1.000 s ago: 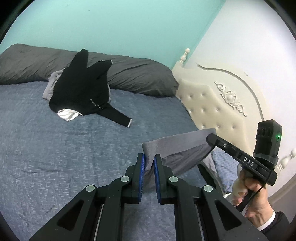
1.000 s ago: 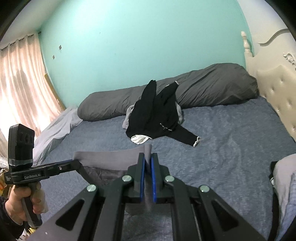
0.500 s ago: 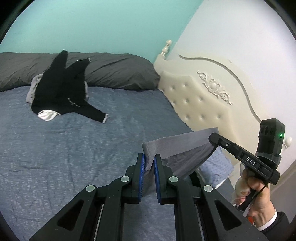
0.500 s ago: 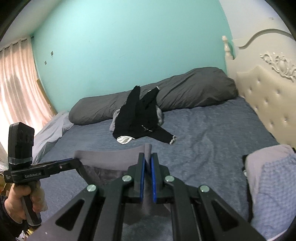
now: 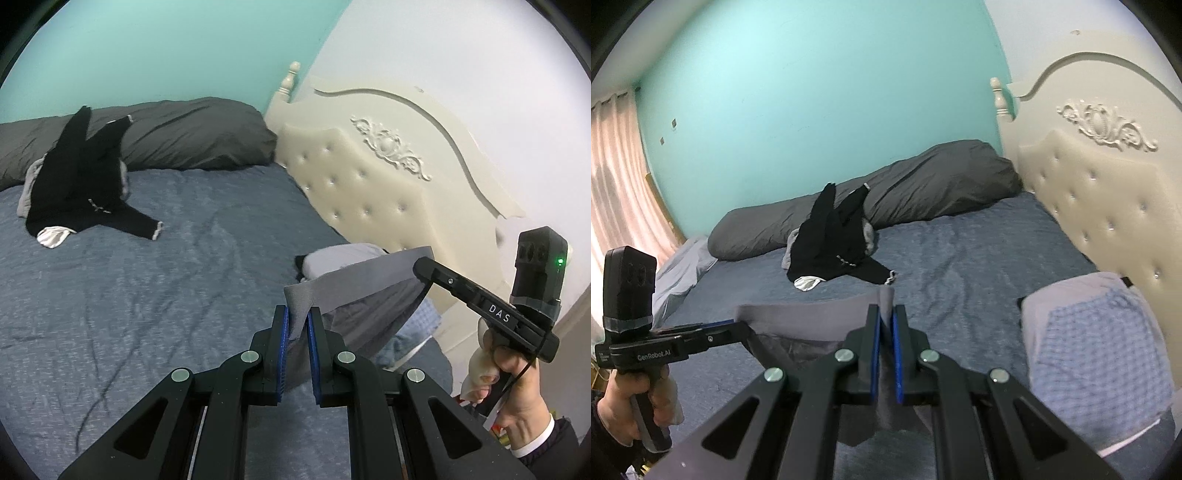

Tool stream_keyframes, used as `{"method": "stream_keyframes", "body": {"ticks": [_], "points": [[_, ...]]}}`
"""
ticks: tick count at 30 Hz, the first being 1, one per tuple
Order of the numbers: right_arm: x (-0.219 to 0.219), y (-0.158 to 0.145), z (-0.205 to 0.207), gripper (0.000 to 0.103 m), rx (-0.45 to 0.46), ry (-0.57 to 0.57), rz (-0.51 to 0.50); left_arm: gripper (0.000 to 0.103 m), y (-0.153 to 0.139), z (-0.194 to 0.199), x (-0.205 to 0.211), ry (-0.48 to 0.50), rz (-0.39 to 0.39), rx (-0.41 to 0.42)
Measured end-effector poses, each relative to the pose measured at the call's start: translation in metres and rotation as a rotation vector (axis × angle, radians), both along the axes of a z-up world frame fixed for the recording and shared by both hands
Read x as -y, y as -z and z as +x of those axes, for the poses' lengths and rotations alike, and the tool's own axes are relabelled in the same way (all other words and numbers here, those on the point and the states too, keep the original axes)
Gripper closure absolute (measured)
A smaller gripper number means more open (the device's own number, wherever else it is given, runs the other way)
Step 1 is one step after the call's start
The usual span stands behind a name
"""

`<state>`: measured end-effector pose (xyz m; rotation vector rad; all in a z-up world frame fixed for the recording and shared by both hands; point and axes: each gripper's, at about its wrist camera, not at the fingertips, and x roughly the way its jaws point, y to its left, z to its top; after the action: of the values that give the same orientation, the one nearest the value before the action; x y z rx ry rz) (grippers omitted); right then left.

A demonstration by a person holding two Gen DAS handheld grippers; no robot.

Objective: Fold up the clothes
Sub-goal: 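Lift the folded briefs with both grippers and carry them toward the plaid clothes stack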

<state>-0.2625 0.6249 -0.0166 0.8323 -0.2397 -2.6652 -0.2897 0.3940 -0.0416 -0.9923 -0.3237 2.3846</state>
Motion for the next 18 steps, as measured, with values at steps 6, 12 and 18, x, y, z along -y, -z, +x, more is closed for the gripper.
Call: {"method": "stream_keyframes", "body": {"ticks": [6, 12, 18], "points": [[-0.036, -0.003, 0.015, 0.097, -0.001, 0.035, 0.002, 0.092, 0.000, 0.006, -0.037, 0.034, -0.004, 0.004], [-0.065, -0.007, 0.025, 0.097, 0.000, 0.064, 0.007, 0.092, 0.000, 0.010, -0.068, 0.061, -0.003, 0.007], [-0.090, -0.007, 0.035, 0.097, 0.000, 0.091, 0.007, 0.092, -0.001, 0.012, -0.093, 0.084, -0.005, 0.010]]}}
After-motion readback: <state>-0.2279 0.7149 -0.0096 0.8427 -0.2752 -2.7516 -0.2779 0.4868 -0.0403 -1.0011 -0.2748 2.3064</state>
